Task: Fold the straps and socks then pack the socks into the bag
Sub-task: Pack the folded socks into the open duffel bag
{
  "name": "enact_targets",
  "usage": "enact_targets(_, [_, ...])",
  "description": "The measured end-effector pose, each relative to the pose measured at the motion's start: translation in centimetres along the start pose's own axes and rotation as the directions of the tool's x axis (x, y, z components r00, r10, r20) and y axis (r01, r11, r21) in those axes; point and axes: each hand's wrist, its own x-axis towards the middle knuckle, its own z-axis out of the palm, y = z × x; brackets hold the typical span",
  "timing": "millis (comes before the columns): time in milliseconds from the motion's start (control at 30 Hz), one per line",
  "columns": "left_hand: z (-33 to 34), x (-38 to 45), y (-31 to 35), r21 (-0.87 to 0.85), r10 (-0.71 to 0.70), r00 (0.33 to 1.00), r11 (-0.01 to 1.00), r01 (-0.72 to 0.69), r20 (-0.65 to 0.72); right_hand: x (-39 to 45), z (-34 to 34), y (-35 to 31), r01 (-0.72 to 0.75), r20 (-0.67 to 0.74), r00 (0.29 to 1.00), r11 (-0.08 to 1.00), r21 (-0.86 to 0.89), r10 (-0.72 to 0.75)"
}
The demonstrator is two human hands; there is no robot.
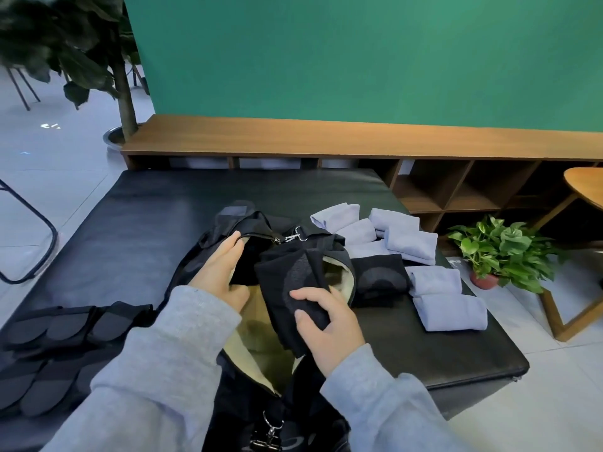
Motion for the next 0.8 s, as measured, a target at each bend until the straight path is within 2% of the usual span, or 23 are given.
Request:
enact_targets(167, [0.4, 0.1, -0.1, -0.048, 0.020, 1.000, 0.999, -0.020, 0.011, 1.0, 2.3, 0.4, -0.134, 0.112, 0.984, 0.989, -0.067, 0.141])
enact_targets(300, [0.1, -0.2, -0.2, -0.143, 0.002, 1.000, 0.990, -0.003, -0.011, 2.0, 3.5, 1.2, -0.194, 0.038, 0.979, 0.974, -0.117, 0.199])
enact_targets(533, [-0.4, -0.2, -0.3, -0.147, 0.027, 0.997, 0.988, -0.037, -0.070, 3.4, 3.8, 2.8, -0.381, -0.068, 0.925, 0.902, -0.202, 0.375])
enact_targets(667, [-0.1, -0.3, -0.2, -0.154, 0.022, 0.996, 0.987, -0.034, -0.081, 4.5, 3.3, 2.6, -0.385, -0.190, 0.916, 0.908, -0.164, 0.354])
enact_targets(800, [0.1, -0.4, -0.3, -0.159, 0.015, 0.997, 0.987, -0.028, -0.081, 5.7, 2.3, 1.4, -0.276, -0.300, 0.923, 0.958, -0.073, 0.242])
